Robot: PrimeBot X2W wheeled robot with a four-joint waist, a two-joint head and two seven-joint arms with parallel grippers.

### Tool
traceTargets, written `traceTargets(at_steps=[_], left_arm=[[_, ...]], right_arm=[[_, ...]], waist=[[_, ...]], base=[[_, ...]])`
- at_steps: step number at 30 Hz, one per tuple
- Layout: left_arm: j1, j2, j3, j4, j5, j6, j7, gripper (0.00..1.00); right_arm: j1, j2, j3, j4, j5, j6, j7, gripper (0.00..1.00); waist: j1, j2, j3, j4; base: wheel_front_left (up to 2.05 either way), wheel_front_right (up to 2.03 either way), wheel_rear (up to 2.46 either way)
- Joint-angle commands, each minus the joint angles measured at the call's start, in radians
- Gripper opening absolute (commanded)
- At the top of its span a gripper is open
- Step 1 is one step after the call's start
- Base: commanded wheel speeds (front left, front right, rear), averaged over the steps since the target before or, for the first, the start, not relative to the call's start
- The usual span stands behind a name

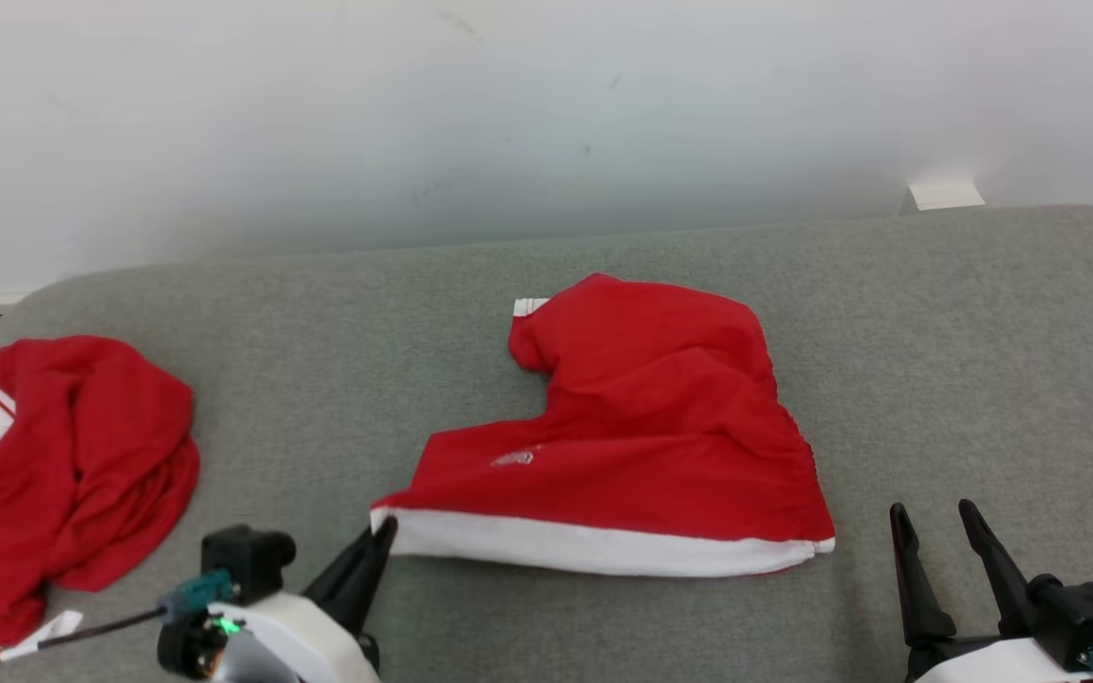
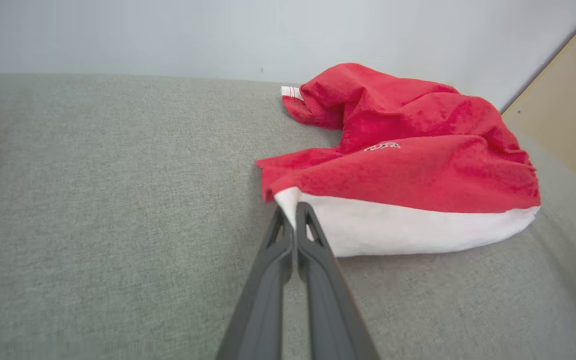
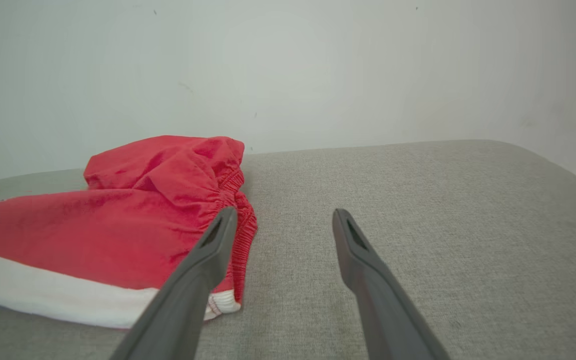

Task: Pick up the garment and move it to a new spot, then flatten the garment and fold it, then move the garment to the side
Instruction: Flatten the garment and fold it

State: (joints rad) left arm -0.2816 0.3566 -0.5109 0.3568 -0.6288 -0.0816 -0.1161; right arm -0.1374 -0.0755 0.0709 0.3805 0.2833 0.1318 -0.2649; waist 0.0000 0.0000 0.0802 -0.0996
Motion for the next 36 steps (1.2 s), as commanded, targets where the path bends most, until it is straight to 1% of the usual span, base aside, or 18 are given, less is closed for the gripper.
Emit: traceTargets(at_steps=[1,5,7,9,10,11,12,13,14,15,19,22,26,30,36], left_arm=[[0.031,0.006,0.005,-0.027,-0.013,0.010,0.010,0.00],[0.106,0.025,0.002,-0.081,-0.017,0.044,0.029,0.00],[0.133,0.023,-0.005,-0.078,-0.011,0.059,0.023,0.00],[0.149,0.013,-0.009,-0.063,-0.010,0.065,0.009,0.00],[0.156,0.005,-0.010,-0.052,-0.018,0.061,0.002,0.04],[0.159,0.002,-0.012,-0.038,-0.022,0.056,-0.005,0.12],[0.158,-0.001,-0.017,-0.022,-0.019,0.054,-0.008,0.22],[0.155,-0.007,-0.023,-0.006,-0.017,0.049,-0.010,0.40],[0.151,-0.013,-0.027,0.009,-0.015,0.044,-0.016,0.78],[0.145,-0.016,-0.031,0.023,-0.014,0.041,-0.020,1.00],[0.122,-0.030,-0.040,0.067,-0.013,0.023,-0.040,1.00],[0.109,-0.033,-0.033,0.080,-0.012,0.025,-0.059,1.00],[0.098,-0.017,-0.018,0.072,-0.008,0.040,-0.077,1.00],[0.096,0.000,0.012,0.040,-0.001,0.075,-0.101,1.00],[0.121,0.008,0.090,-0.029,-0.008,0.145,-0.134,1.00]], right_arm=[[0.011,-0.012,-0.001,0.000,-0.001,-0.002,0.001,1.00],[0.015,-0.016,0.011,0.008,0.002,-0.002,0.001,1.00],[0.013,-0.019,0.016,0.013,0.005,-0.002,0.001,1.00],[0.010,-0.020,0.019,0.016,0.007,-0.002,0.001,1.00],[0.010,-0.021,0.020,0.016,0.008,-0.002,0.001,1.00],[0.010,-0.021,0.023,0.017,0.009,-0.002,0.001,1.00],[0.010,-0.022,0.026,0.019,0.009,-0.002,0.001,1.00],[0.010,-0.022,0.028,0.021,0.010,-0.002,0.001,1.00],[0.010,-0.023,0.030,0.022,0.011,-0.002,0.001,1.00],[0.009,-0.023,0.032,0.023,0.012,-0.002,0.001,1.00],[0.006,-0.022,0.039,0.019,0.015,-0.002,0.001,1.00],[0.009,-0.020,0.036,0.005,0.015,-0.002,0.001,1.00],[0.016,-0.017,0.024,-0.022,0.016,-0.002,0.001,1.00],[0.026,-0.019,0.011,-0.067,0.010,-0.002,0.001,1.00],[0.045,-0.040,0.025,-0.163,0.001,-0.002,0.001,1.00]], waist=[[0.0000,0.0000,-0.005,0.009],[0.0000,0.0000,-0.007,0.020],[0.0000,0.0000,-0.009,0.022],[0.0000,0.0000,-0.010,0.023],[0.0000,0.0000,-0.011,0.024],[0.0000,0.0000,-0.012,0.025],[0.0000,0.0000,-0.013,0.025],[0.0000,0.0000,-0.014,0.026],[0.0000,0.0000,-0.015,0.025],[0.0000,0.0000,-0.016,0.025],[0.0000,0.0000,-0.021,0.025],[0.0000,0.0000,-0.026,0.026],[0.0000,0.0000,-0.034,0.026],[0.0000,0.0000,-0.055,0.028],[0.0000,0.0000,-0.081,0.030]], base=[[0.00,0.00,0.00],[0.00,0.00,0.00],[0.00,0.00,0.00],[0.00,0.00,0.00],[0.00,0.00,0.00],[0.00,0.00,0.00],[0.00,0.00,0.00],[0.00,0.00,0.00],[0.00,0.00,0.00],[0.00,0.00,0.00],[0.00,0.00,0.00],[0.00,0.00,0.00],[0.00,0.00,0.00],[0.00,0.00,0.00],[0.00,0.00,0.00]])
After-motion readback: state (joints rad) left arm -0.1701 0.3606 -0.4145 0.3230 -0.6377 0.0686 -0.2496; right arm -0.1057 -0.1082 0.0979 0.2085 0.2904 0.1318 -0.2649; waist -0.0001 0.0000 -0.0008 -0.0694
